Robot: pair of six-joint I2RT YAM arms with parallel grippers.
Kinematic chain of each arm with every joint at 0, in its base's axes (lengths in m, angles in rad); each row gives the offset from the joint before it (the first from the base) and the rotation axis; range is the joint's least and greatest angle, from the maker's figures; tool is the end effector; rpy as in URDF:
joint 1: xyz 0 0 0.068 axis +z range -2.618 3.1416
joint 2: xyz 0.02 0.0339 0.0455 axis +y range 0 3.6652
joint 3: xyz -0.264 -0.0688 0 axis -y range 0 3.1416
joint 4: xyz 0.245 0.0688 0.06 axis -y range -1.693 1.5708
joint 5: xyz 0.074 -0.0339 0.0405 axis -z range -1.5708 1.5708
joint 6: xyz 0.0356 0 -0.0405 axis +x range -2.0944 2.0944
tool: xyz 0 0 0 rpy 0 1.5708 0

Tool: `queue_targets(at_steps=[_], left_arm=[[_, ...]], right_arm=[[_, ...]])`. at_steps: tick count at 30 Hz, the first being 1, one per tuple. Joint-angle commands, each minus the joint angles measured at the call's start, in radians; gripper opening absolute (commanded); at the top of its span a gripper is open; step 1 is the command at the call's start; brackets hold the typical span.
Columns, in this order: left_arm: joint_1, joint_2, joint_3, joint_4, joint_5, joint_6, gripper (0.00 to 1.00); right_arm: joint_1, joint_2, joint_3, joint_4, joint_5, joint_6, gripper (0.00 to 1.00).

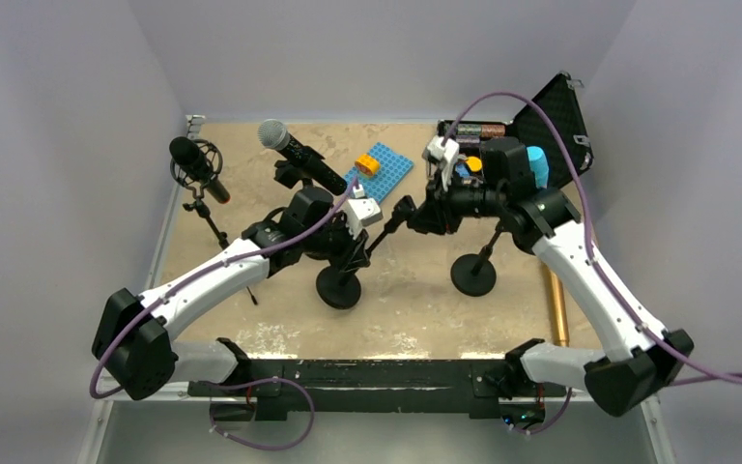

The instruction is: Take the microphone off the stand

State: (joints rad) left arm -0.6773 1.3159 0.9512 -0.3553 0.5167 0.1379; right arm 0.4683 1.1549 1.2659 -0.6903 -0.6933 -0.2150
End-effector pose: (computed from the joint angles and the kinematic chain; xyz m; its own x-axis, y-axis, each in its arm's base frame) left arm 0.2092 -0.1908 0.2684 -0.3943 0.4705 -0.7894 0.8970 0.3838 -0.2193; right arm 0.1995 0.1264 0.3863 -0.3014 -0.3363 -0.8922 -0.9096 0.3820 0.1633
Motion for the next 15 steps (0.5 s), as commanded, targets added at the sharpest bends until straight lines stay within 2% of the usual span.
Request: queue_targets(at_steps=[1, 5, 8, 10, 12, 15], left_arm=[[0.013, -0.03, 0.026, 0.042, -0.303, -0.388, 0.0], [0.013, -0.015, 0.018, 0.086, -0.192, -0.328, 0.02], [0.016, 0.007, 0.052, 0.043, -0.036, -0.265, 0.33], [0.016, -0.007, 0.05, 0.036, -0.027, -0.255, 0.5], [0.016, -0.017, 0.052, 0.018, 0.013, -0.205, 0.57], [0.025, -0.024, 0.058, -0.012, 0.16, -0.085, 0.59]], right_arm=[[0.02, 0.065, 0.133, -0.046, 0.061, 0.432, 0.0], [0.031, 0.069, 0.13, 0.013, 0.03, 0.382, 0.0], [0.03, 0.088, 0.16, -0.025, -0.032, 0.25, 0.0], [0.032, 0.068, 0.156, -0.03, -0.09, 0.089, 0.0], [0.033, 0.018, 0.107, 0.017, -0.14, -0.049, 0.0], [0.033, -0.053, 0.038, 0.029, -0.238, -0.3, 0.0]])
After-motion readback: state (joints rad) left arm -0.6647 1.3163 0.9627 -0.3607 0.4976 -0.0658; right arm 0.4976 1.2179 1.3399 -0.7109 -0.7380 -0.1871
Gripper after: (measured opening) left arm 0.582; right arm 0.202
